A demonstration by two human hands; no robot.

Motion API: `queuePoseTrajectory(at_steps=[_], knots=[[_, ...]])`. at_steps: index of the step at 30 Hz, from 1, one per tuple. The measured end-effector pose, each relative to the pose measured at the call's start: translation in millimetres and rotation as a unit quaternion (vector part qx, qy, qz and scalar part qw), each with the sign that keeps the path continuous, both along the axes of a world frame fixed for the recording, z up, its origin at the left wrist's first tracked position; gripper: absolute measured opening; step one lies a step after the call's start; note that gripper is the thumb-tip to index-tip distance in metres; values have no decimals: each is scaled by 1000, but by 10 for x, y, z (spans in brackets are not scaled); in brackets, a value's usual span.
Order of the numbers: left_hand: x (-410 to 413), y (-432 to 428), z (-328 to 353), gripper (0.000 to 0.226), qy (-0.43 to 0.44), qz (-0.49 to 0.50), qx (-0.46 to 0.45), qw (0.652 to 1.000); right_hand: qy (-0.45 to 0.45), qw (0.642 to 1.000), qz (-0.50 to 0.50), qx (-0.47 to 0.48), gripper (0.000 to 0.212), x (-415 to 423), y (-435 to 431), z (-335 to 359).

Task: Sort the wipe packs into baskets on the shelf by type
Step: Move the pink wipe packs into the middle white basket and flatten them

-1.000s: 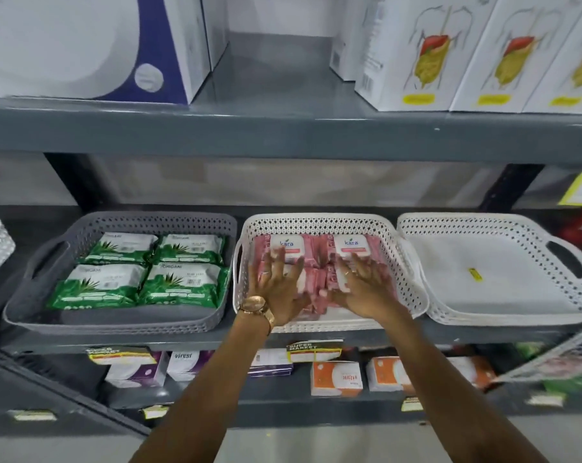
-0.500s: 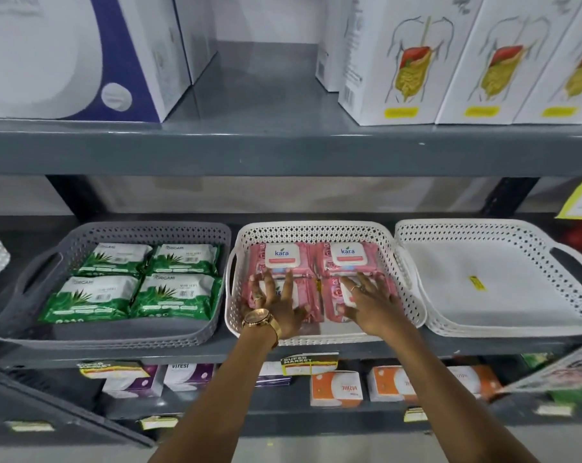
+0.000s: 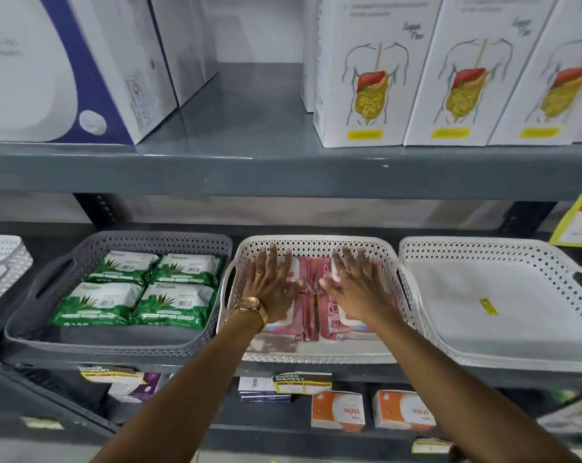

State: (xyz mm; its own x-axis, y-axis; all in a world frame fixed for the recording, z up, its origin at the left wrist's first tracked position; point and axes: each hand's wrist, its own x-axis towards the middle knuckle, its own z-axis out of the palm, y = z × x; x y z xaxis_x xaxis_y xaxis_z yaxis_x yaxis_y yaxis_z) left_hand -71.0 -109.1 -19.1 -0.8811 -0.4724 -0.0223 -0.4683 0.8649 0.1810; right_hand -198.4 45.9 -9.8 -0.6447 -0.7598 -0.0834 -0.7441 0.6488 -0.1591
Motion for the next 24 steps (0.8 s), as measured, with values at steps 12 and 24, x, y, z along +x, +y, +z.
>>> queuePoseTrajectory(at_steps=[12, 24], knots=[[-105, 34, -236, 70, -23, -16, -41, 999, 29, 1000, 2, -12, 68, -104, -72, -402], [209, 24, 215, 54, 80, -23, 60, 995, -129, 981, -105, -103, 52, 192, -306, 262]])
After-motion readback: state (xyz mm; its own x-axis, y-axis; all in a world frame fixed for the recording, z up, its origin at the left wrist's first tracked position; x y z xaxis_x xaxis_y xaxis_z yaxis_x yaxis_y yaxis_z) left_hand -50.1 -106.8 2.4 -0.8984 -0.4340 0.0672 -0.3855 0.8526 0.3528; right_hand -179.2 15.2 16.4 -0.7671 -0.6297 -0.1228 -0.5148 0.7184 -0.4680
